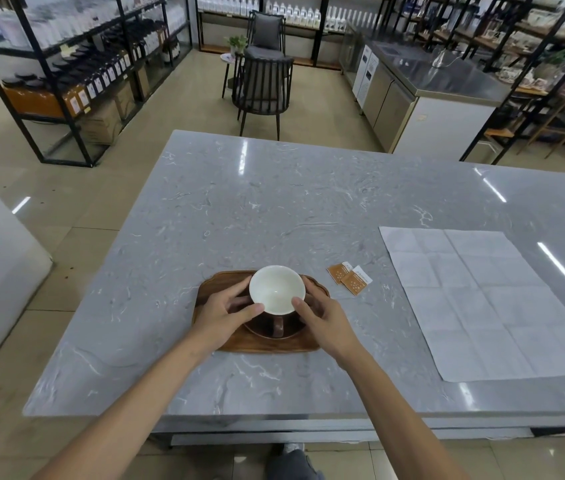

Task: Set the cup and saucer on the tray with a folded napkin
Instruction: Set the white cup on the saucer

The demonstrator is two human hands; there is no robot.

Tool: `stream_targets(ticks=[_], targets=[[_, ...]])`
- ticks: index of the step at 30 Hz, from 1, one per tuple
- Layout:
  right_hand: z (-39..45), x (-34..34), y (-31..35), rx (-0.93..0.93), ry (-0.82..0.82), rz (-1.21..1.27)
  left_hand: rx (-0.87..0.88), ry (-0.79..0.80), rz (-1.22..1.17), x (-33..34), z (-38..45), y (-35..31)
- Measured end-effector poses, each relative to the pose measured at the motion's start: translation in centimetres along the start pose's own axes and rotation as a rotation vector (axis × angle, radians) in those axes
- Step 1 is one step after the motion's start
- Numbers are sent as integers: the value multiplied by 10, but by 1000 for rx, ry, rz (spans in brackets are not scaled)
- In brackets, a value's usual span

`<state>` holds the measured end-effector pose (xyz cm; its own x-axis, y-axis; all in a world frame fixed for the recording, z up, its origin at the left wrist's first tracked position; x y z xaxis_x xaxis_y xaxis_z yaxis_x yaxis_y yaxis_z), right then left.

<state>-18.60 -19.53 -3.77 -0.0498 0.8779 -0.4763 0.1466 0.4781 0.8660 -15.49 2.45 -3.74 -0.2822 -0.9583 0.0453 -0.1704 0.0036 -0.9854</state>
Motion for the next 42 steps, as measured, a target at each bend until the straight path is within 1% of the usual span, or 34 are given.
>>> stream_targets(ticks=[12,17,20,22,25,26,28,31,36,42], targets=[[-1,3,-2,18,-32,0,-60,43,34,0,-1,-1],[2,-1,-5,31,28,36,-74,66,2,-1,2,-1],[-1,-6,-2,45,65,63,-81,39,-7,-1,4,-6],[-5,-12,0,23,2,50,-26,-38,85,-4,4,-11],[-14,-26,-5,-1,-162,22,171,-169,330,-3,-1,-27],[-19,-31,-7,-2,-186,6,241,-184,383,0,-3,-33],[-28,-40,-14,9,-181,-25,372,-186,489,12,-6,-45],[-41,-59,-32,57,-163,-109,440,-145,545,36,0,-65],[-62,-106,-73,114,-214,-201,485,30,599,103,14,-70],[-86,-185,-131,149,-310,-371,380,276,627,204,28,-34]])
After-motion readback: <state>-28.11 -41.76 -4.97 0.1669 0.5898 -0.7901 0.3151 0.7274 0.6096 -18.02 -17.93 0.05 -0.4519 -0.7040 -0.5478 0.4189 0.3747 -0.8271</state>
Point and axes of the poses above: each hand's wrist, its own z-axis towards the middle knuckle, its own x-axis out of the palm, y = z × x, the point moved 2 cm from there along z, towards the middle knuckle, and after that the axes turned 10 degrees about -z, right-handed, at the moved point
